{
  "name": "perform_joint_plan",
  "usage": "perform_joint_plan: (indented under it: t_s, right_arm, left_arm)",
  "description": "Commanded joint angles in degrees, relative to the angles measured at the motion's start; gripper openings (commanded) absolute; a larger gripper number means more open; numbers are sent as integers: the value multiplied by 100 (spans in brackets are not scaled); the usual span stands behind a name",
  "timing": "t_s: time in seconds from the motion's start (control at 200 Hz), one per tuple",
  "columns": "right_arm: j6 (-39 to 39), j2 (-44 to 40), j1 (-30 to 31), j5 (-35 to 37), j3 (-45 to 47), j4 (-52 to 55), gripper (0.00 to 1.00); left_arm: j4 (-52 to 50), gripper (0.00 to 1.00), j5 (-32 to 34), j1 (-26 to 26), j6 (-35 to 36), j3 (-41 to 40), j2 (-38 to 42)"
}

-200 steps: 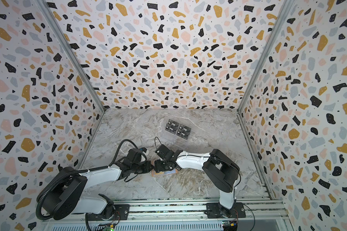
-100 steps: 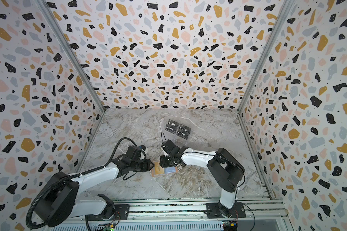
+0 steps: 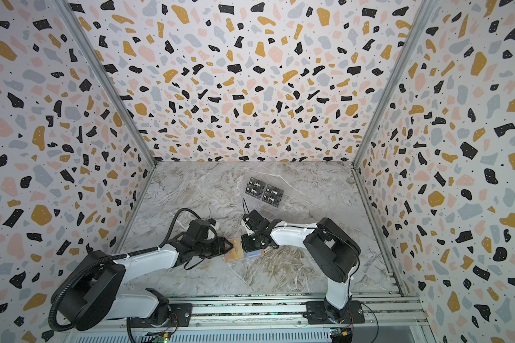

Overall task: Insert credit cards into a card holder
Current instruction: Insert the credit card into the card slot, then close the card holder at the bottom-center of the table.

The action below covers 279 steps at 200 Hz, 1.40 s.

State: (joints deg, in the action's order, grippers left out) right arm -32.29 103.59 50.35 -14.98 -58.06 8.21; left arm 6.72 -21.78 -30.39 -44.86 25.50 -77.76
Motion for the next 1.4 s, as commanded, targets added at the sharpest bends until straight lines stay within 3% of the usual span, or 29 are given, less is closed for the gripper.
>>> perform_joint_plan:
  t_s: [0.0, 0.31, 0.586, 0.786, 0.946, 1.136, 1.236, 1.392]
  right_arm:
    - [112, 153, 113, 207, 95, 251, 20]
    - [-197, 118, 107, -192, 424, -292, 20]
    - [-366, 5, 98, -365, 484, -538, 19]
    - [-376, -33, 78, -451, 433, -591, 19]
    - [-503, -100, 64, -628, 490, -825, 20]
    - [-521, -427, -128, -953, 687, -1157, 22]
    - [-500, -735, -374, -1133, 875, -1204, 23]
    - [-286, -1261, -615, -1138, 1006, -1003, 25]
  left_arm:
    - [259, 56, -376, 7, -460, -238, -108]
    - [1102, 51, -921, 7, -879, -198, 169]
    - [953, 44, -888, -2, -786, 55, 244]
    - [408, 42, -630, -96, -376, 358, -224]
    - [-352, 31, -120, -208, 14, 777, -476]
    - [-1305, 5, 587, -282, 256, 1174, -532]
    - [-2024, 3, 1391, -408, 378, 1455, -275]
    - [-2695, 3, 2034, -693, 390, 1826, -190]
